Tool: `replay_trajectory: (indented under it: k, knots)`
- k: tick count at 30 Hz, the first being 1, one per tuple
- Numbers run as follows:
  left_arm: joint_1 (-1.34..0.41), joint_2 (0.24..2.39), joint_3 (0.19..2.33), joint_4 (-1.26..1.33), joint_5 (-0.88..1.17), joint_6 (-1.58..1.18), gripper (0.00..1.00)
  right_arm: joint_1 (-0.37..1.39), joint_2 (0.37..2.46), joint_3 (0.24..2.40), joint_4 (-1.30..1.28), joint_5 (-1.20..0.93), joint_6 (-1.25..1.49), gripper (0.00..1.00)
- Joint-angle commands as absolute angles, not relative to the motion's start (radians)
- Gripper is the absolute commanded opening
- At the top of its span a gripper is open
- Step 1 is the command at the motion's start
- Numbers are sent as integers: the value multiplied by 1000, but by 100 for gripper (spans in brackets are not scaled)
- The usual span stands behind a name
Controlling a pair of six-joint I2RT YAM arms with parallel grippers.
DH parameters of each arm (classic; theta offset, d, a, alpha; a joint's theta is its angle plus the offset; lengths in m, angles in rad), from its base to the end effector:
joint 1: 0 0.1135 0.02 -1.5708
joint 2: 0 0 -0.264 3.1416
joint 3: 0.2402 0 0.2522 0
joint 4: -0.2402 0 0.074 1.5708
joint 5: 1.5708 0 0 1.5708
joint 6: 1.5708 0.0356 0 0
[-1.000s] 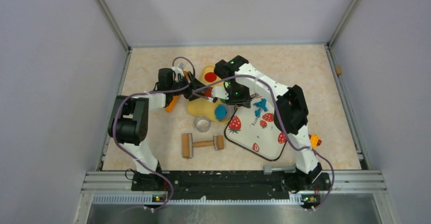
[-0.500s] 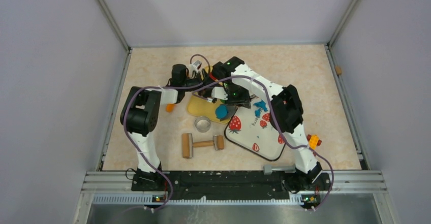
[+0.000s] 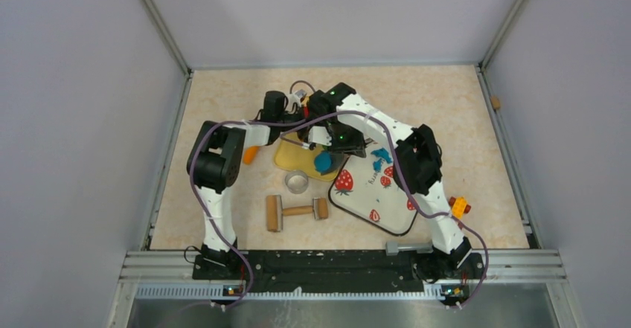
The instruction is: Roll out the dumpling wrappers from the dough
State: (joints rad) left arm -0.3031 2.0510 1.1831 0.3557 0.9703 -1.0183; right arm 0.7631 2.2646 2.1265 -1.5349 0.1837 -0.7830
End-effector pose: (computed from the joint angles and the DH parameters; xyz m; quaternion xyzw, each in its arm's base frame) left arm 0.3998 -0.1558 0.1534 -0.0467 0.7977 -0.5919 0.1056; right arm 0.3142 0.2915 0.2337 0.6978 -0.7086 0.0911 0.0518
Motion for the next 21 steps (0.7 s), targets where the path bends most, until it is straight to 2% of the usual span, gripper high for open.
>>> replay_trajectory:
  k: [1, 15, 21]
  knots:
    - [-331, 2071, 1204, 301, 981, -970, 66, 770, 2249, 2157, -1500, 219, -738, 0]
    - [-389, 2084, 1185, 273, 955, -963, 70, 774, 2239, 2154, -1503, 235, -683, 0]
    - [-348, 2023, 1085, 459, 939, -1091, 71, 788, 2217, 2098, -1502, 254, -649, 0]
